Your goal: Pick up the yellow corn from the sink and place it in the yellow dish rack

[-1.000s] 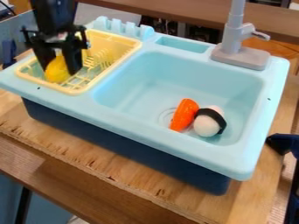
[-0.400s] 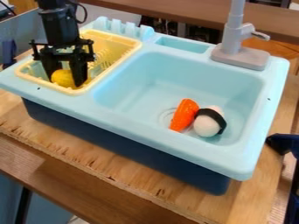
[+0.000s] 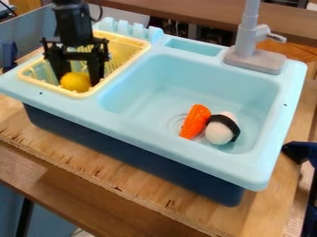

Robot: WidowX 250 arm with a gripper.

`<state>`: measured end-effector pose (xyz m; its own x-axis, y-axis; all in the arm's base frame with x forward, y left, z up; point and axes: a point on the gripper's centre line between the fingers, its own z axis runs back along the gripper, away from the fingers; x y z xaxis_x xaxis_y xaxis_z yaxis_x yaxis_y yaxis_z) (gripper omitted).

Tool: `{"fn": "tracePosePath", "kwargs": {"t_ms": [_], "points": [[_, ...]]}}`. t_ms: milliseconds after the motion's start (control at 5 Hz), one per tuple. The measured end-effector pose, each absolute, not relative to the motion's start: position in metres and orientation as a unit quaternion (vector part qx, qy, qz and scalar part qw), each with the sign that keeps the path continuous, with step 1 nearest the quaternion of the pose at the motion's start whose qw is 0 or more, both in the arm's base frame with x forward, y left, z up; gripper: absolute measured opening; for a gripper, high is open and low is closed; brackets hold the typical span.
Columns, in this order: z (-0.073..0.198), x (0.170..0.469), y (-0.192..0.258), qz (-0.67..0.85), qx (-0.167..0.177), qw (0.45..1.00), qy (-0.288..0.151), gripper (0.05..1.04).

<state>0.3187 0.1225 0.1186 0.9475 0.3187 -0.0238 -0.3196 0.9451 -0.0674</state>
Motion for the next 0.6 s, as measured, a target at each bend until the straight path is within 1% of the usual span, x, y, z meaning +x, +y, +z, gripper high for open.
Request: {"fn": "tracePosePath", "kwargs": {"t_ms": [200,400,600], "points": [[0.172,0.321,0.111,0.146,-0.012,0.989,-0.038,1.001],[0.220,0.314,0.107,0.135,0.013,0.988,-0.075,1.001],[0.240,0.303,0.099,0.125,0.016,0.988,-0.086,1.001]]}}
